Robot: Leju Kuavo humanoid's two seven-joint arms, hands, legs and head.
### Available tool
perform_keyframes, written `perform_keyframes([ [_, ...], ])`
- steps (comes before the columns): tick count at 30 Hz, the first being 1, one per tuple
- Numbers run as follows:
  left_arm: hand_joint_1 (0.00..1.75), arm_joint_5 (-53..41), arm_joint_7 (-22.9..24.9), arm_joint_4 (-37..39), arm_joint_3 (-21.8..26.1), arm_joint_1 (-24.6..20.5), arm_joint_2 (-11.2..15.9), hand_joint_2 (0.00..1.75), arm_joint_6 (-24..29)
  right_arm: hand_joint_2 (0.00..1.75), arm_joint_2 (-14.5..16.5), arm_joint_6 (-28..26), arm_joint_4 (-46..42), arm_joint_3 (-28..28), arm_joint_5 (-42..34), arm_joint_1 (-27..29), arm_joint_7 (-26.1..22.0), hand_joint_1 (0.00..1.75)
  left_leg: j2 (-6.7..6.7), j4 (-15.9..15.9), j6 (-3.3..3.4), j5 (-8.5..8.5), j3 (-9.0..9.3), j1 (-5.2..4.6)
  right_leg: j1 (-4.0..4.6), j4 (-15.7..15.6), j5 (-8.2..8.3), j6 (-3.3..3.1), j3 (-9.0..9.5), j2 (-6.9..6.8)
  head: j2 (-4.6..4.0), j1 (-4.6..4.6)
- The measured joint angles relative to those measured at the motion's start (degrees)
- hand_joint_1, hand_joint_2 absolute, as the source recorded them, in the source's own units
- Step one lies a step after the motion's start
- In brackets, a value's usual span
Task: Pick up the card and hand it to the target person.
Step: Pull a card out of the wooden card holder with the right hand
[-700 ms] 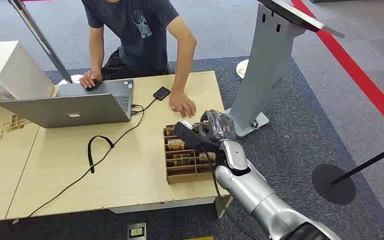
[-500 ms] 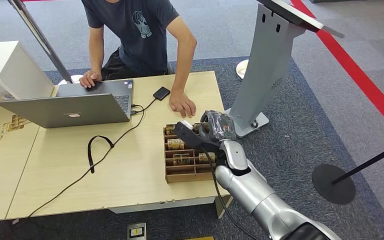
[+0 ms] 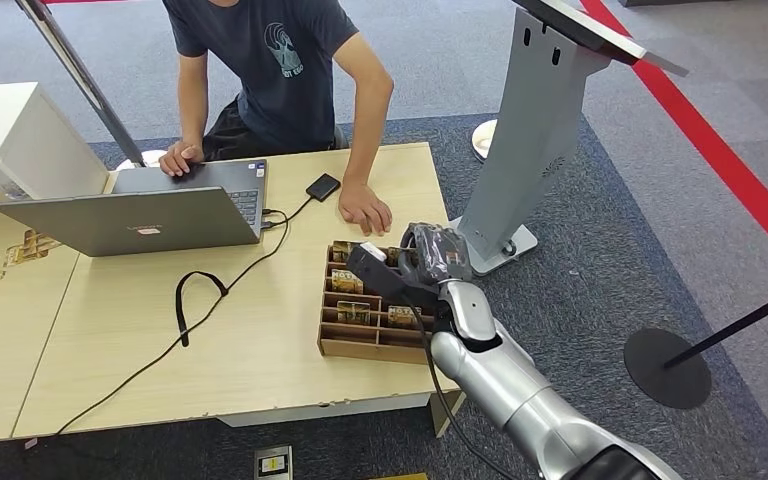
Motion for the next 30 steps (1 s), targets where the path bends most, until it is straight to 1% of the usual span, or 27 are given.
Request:
perform_keyframes([
  [1,0.0,-0.05,-0.06,0.0,0.0,0.0,0.0,0.0,-0.03,1.75,-0.02,-0.07,-0.21,0.0,0.01,0.13,-0.5,1.16,0.0,0.0,0.0,0.0,0.0,0.0,0.0,0.0,0.0,0.0,0.0,0.0,0.0,0.0],
  [6,0.0,-0.25,-0.27,0.0,0.0,0.01,0.0,0.0,-0.16,1.75,-0.21,-0.46,-2.34,0.01,-0.49,0.83,-4.22,1.31,0.0,0.0,0.0,0.0,-0.02,0.0,0.0,0.0,0.0,0.0,-0.01,0.0,0.0,0.01],
  [9,0.0,-0.22,-0.64,0.0,0.0,0.07,0.0,0.0,-0.23,1.75,-0.35,-0.87,-4.21,0.03,-1.45,1.19,-6.8,1.44,0.0,0.0,0.0,0.0,-0.03,0.0,0.0,0.0,0.0,0.0,-0.02,0.0,0.0,0.01],
  [12,0.0,-0.14,-1.1,0.0,0.0,0.24,0.0,0.0,-0.28,1.75,-0.4,-1.79,-6.35,0.04,-3.03,1.5,-9.98,1.65,0.0,0.0,0.0,0.0,-0.03,0.0,0.0,0.01,0.0,0.0,-0.02,0.0,0.0,0.01],
  [14,0.0,-0.11,-1.42,0.0,0.01,0.4,0.0,0.0,-0.32,1.75,-0.4,-2.49,-7.9,0.04,-4.36,1.64,-12.25,1.75,0.0,0.0,0.0,0.0,-0.03,0.0,0.0,0.0,0.0,0.0,-0.02,0.0,0.0,0.01],
  [18,0.0,-0.17,-1.89,0.01,0.03,0.68,0.0,0.0,-0.54,1.75,-0.49,-3.54,-11.2,0.07,-6.46,1.92,-16.37,1.75,0.0,0.0,0.0,0.0,-0.02,0.0,0.0,0.0,0.0,0.0,-0.02,0.0,0.0,0.01],
  [22,0.0,-0.2,-2.15,0.03,0.08,0.72,0.0,0.0,-0.69,1.75,-0.53,-4.35,-14.22,0.19,-7.57,2.33,-19.38,1.75,0.0,0.0,0.0,0.0,-0.03,0.0,0.0,0.0,0.0,0.0,-0.02,0.0,0.0,0.01],
  [30,0.0,-0.16,-2.22,0.05,0.51,0.84,0.01,0.0,-0.7,1.75,-0.74,-4.61,-17.92,0.4,-8.06,2.83,-20.49,1.75,0.0,0.0,0.0,0.0,-0.03,0.0,0.0,0.0,0.0,0.0,-0.01,0.0,0.0,0.01],
])
